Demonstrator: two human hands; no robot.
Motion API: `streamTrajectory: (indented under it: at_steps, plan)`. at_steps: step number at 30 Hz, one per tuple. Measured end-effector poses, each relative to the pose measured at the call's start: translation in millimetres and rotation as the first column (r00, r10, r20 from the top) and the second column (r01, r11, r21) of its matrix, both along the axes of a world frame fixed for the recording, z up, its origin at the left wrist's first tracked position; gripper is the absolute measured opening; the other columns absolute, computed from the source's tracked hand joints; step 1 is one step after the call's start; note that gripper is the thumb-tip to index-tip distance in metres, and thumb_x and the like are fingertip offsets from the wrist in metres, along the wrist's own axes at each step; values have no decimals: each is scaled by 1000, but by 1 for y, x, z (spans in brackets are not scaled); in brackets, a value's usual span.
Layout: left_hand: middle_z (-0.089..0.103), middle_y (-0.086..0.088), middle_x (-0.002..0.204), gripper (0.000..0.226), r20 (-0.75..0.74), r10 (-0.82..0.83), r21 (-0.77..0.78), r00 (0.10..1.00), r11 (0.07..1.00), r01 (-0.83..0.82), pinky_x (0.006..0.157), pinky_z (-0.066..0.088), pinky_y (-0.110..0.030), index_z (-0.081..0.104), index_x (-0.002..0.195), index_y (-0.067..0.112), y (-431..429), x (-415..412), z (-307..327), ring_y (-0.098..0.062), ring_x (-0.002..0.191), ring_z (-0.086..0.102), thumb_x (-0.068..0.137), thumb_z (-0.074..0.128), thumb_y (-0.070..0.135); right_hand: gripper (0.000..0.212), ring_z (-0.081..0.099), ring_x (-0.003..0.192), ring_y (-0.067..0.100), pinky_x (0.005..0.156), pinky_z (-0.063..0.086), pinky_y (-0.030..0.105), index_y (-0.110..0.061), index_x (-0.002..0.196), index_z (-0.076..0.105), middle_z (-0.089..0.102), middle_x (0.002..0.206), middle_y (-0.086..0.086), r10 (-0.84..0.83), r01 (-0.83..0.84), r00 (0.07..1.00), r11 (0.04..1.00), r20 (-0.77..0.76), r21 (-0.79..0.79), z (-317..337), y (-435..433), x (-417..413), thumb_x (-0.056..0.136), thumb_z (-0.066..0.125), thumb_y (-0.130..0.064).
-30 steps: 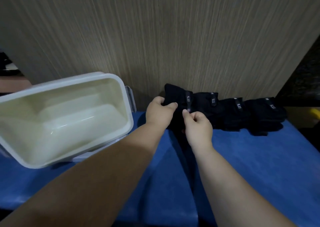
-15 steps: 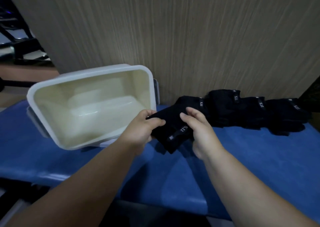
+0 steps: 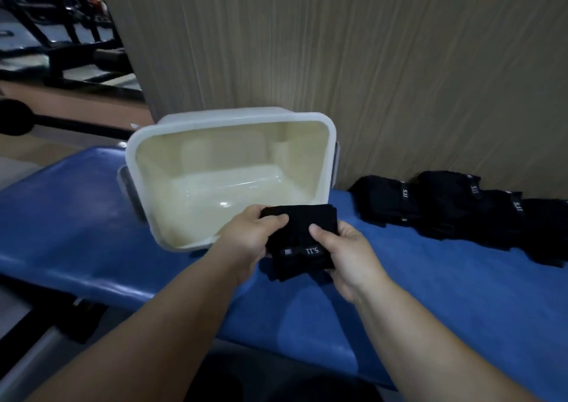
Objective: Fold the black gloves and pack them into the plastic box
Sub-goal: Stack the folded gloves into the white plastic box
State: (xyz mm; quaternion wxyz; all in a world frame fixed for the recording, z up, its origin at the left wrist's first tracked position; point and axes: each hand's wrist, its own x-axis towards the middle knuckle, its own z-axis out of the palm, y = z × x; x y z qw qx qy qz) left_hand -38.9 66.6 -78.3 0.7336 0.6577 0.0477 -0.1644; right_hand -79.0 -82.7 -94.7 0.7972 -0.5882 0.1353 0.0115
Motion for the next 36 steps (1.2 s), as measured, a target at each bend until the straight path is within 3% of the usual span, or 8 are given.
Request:
streamTrajectory:
  at_steps: [7,11,16,21,27,30,33,36]
  plan:
    - [74,6,92,35,145,82,315,986,941,-124,87,55,-46,67,99,26,47,19,-2,-21,85,72,70,68,46,11,66,70,26,45,48,27,-16,98,59,70,88,11,-72,73,997,993,16,-92,9,42,37,89,65,-12]
    - [74,-2,78,23,179,121,382,976,906,-182,85,56,-47,69,87,25,61,28,-3,-28,80,71,76,67,44,18,70,85,26,75,59,45,-23,96,60,71,94,5,-83,91,996,946,41,-312,9,54,59,84,72,-18]
    - [72,6,92,33,240,19,594,970,788,-162,84,54,-42,60,112,26,62,28,-5,-21,87,68,84,59,42,32,66,86,24,77,57,51,-22,109,53,61,85,-5,-82,109,994,801,73,-589,10,61,81,83,71,-21]
    - [58,0,119,34,361,-120,814,925,524,-250,95,45,-38,55,122,21,60,24,-6,-22,110,53,91,53,37,35,60,77,18,65,49,28,-21,120,52,59,79,-6,-54,122,992,558,111,-821,11,65,88,87,63,-21]
    - [51,8,131,36,414,-227,784,882,582,-218,100,39,-28,53,131,29,62,23,-11,-14,117,48,96,51,33,41,56,106,25,83,50,34,-23,122,48,64,103,1,-71,127,992,381,108,-916,6,62,87,85,62,-31]
    - [55,10,130,35,378,-313,842,872,508,-182,99,41,-29,56,130,31,64,25,-9,-13,116,51,98,45,39,50,38,127,22,109,32,35,-23,134,42,51,126,0,7,204,976,326,218,-923,4,57,81,89,61,-30]
    - [58,10,127,37,342,-365,889,866,424,-173,97,41,-31,56,129,33,66,26,-5,-14,116,52,98,40,44,36,38,124,16,108,28,30,-25,123,56,51,122,-9,189,299,915,280,357,-912,3,48,74,88,61,-33]
    - [56,10,132,37,292,-385,912,875,387,-134,99,38,-31,55,130,33,67,27,-1,-15,121,49,98,38,41,37,40,124,8,106,30,34,-29,107,67,52,119,-19,389,198,876,249,285,-948,1,40,68,77,59,-50]
